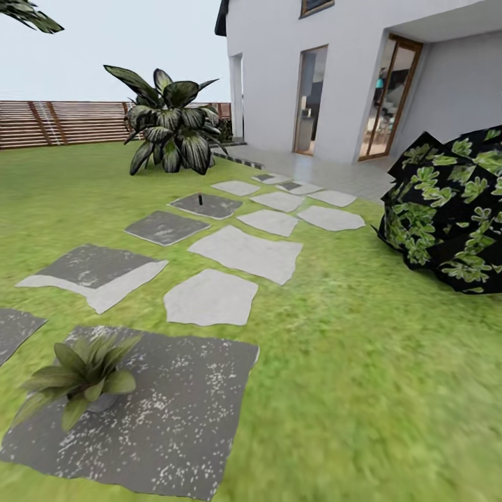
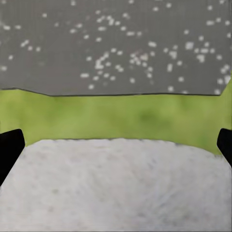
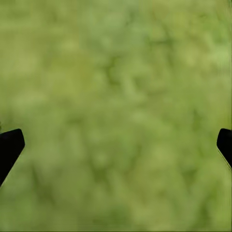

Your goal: Pick up the pesticide atomizer in the garden and spray insectifuge to fully cover both potted plants in the garden.

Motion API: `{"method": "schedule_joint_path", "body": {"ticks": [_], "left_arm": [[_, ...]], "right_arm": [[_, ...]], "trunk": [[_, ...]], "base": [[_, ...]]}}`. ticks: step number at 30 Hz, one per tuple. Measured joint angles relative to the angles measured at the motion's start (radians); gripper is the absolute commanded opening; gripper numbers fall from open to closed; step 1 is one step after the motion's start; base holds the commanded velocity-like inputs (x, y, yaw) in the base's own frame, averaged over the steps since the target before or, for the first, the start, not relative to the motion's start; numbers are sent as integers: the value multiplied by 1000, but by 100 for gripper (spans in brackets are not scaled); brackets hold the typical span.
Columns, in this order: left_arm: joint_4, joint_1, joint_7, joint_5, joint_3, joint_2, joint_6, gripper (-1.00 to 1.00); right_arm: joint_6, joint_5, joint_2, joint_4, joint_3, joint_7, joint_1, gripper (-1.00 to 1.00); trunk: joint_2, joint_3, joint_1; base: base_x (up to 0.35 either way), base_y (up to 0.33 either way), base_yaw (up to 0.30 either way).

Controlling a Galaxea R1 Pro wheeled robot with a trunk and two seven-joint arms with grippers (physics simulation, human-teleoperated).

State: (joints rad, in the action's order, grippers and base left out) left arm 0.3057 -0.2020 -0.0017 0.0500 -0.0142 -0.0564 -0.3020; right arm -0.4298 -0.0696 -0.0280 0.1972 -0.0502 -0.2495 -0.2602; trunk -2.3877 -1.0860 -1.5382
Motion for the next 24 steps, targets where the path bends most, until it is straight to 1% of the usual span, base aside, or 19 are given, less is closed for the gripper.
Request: {"method": "schedule_joint_path", "body": {"ticks": [24], "left_arm": [[0, 0, 0, 0, 0, 0, 0, 100]], "right_arm": [[0, -1, 1, 0, 0, 0, 0, 100]], "trunk": [[0, 0, 0]], "base": [[339, 0, 0]]}}
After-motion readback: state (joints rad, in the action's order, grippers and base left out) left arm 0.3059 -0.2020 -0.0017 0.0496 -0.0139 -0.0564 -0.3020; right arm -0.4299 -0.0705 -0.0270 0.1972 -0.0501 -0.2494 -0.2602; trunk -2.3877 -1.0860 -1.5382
